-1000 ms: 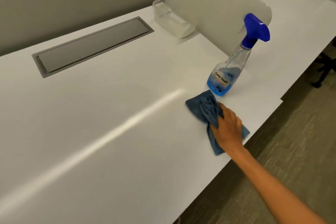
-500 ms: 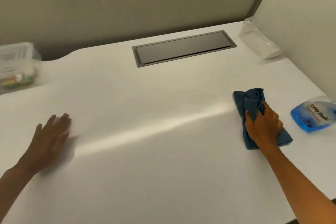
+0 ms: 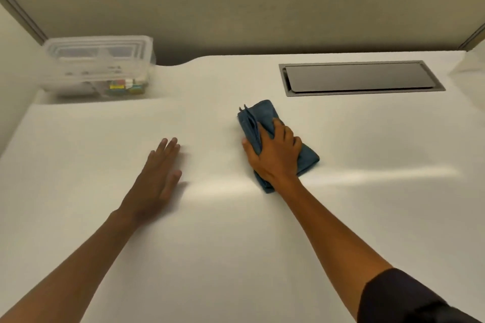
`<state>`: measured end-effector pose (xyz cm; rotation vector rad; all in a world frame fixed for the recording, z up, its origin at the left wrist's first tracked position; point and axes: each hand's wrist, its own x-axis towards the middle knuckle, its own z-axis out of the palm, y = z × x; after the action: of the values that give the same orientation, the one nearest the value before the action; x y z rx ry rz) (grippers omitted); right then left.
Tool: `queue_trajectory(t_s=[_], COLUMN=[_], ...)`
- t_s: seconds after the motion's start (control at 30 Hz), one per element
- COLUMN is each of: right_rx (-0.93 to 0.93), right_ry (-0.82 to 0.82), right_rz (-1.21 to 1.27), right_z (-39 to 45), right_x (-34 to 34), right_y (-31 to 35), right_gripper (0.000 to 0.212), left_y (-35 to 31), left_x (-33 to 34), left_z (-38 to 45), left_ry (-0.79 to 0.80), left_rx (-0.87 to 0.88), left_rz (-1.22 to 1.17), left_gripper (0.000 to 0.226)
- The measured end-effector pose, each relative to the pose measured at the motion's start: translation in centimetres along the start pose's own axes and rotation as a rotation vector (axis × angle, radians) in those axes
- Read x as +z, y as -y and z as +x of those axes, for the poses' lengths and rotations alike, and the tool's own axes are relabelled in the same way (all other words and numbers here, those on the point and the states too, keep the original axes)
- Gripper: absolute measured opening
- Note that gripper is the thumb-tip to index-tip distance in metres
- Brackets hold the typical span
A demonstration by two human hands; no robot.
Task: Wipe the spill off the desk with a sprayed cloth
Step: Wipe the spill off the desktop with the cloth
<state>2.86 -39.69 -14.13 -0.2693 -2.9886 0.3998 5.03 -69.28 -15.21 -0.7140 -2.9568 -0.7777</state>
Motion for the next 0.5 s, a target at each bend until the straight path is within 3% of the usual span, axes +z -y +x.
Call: queue_trajectory(t_s=[0.27,0.5], right_rx=[-0.185,-0.19], right_ry=[0.109,0.121], right_rz=[0.102,0.093], right_z=[-9.2,-9.2], right_x=[3.0,2.7], right_y=[15.2,13.4], right_gripper=[0.058,0.06], left_y=[0.0,-0.2], left_x=[-0.3,-0.5], left_z=[-0.1,0.0], left_ry=[-0.246,-0.27], left_rx=[-0.12,-0.157], left_rz=[-0.239,-0.187], left_gripper=[0.06,0.068])
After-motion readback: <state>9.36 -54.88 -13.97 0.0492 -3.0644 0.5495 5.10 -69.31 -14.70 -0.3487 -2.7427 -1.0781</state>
